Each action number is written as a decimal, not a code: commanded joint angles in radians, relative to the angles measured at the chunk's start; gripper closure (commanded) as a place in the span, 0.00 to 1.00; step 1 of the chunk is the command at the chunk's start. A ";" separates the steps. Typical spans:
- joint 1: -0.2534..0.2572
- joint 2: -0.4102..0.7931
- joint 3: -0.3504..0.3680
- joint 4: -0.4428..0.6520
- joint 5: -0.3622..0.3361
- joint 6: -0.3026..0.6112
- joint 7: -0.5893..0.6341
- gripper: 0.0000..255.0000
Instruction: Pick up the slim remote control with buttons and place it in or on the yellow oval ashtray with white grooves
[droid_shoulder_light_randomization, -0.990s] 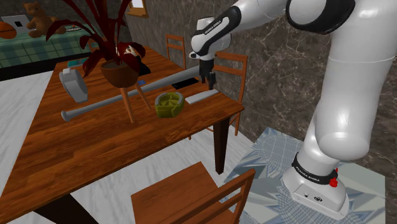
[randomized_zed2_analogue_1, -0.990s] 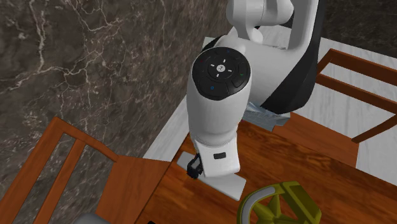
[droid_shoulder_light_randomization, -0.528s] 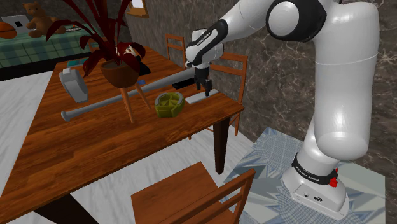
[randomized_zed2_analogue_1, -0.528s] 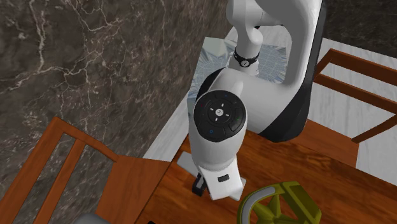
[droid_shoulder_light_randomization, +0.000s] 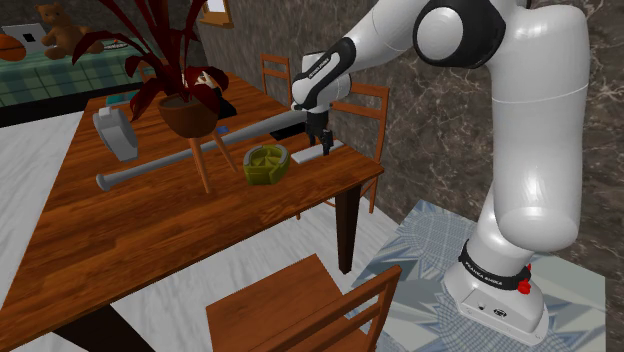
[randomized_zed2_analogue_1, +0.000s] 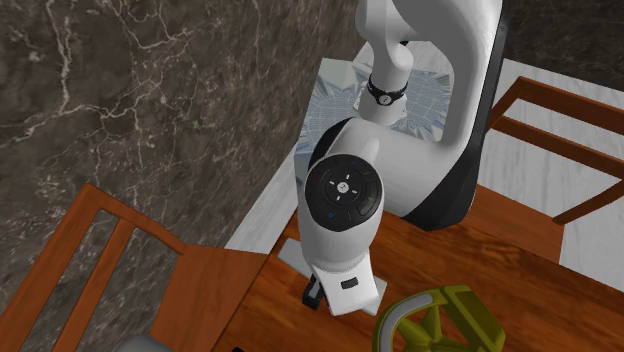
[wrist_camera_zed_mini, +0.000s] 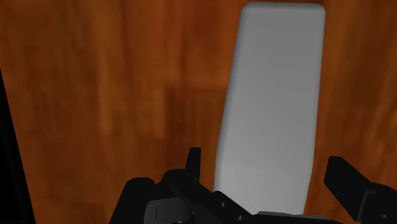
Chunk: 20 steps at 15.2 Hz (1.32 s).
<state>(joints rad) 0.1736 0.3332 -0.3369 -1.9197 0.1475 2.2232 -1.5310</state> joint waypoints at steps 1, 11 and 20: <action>0.000 0.000 0.000 0.000 0.000 0.000 0.000 0.00; 0.000 0.000 0.000 0.000 0.000 0.000 0.000 1.00; 0.007 -0.054 -0.010 0.040 -0.026 -0.090 0.018 1.00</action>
<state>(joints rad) 0.1798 0.2865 -0.3457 -1.8859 0.1247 2.1457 -1.5161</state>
